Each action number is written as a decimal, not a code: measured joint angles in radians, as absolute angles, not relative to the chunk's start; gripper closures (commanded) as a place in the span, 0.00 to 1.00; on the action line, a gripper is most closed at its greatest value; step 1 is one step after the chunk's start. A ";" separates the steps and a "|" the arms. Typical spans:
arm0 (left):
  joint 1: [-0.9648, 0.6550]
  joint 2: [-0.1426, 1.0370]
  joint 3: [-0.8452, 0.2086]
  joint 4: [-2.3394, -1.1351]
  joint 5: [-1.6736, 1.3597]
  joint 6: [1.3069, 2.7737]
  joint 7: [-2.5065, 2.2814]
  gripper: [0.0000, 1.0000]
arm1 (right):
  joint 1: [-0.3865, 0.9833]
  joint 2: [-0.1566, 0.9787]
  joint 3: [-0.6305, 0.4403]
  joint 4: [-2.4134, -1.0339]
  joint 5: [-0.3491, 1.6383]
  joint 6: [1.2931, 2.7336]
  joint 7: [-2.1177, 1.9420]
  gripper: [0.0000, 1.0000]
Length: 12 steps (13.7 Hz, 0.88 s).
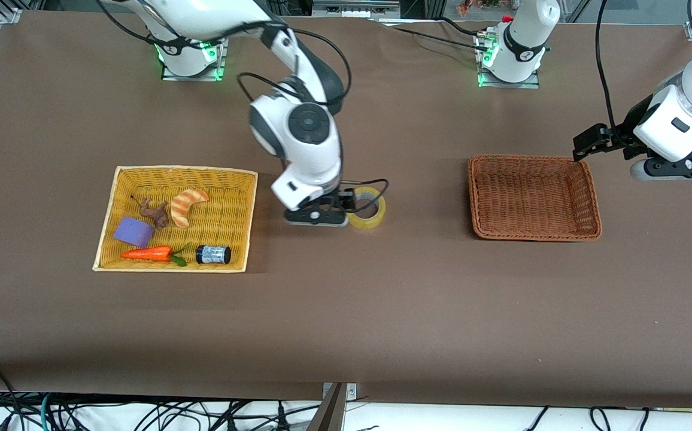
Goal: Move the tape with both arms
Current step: 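Open the right gripper and draw the right arm back from the tape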
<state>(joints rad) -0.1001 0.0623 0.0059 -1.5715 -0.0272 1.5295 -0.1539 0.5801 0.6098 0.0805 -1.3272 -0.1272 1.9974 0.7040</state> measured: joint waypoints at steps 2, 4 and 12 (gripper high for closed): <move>-0.100 0.062 0.006 -1.572 -0.027 1.530 -0.154 0.00 | 0.483 0.539 0.079 -1.326 -0.122 1.892 0.535 0.00; -0.100 0.062 0.006 -1.572 -0.027 1.530 -0.154 0.00 | 0.399 0.488 0.067 -1.326 -0.121 1.772 0.369 0.00; -0.097 0.065 0.010 -1.573 -0.027 1.530 -0.154 0.00 | 0.280 0.351 -0.192 -1.325 -0.047 1.529 -0.087 0.00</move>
